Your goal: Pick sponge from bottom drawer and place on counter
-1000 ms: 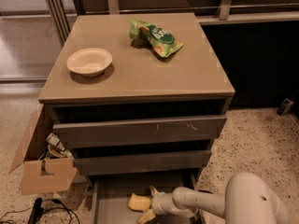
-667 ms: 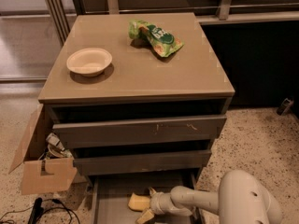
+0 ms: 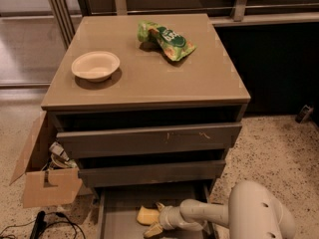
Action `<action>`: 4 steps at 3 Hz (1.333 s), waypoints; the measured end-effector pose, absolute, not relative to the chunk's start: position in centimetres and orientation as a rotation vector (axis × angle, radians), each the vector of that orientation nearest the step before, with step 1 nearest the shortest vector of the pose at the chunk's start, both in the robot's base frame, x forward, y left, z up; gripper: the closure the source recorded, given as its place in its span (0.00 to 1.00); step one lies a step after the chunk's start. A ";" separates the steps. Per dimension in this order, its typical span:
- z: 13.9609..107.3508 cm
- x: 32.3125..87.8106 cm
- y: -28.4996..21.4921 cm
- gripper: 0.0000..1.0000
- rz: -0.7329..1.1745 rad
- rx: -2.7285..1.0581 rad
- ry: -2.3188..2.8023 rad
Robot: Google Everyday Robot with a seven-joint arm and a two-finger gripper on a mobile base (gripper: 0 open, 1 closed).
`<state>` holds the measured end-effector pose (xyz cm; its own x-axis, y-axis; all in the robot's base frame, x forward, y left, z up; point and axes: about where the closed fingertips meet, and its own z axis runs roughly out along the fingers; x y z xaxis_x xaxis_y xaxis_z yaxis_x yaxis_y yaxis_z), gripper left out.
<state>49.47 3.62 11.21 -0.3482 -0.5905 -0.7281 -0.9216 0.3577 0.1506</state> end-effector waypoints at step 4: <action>11.2 49.5 3.6 1.00 0.756 -1.308 2.054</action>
Offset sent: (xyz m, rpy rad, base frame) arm 0.0000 0.0000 0.0000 0.0000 0.0000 0.0000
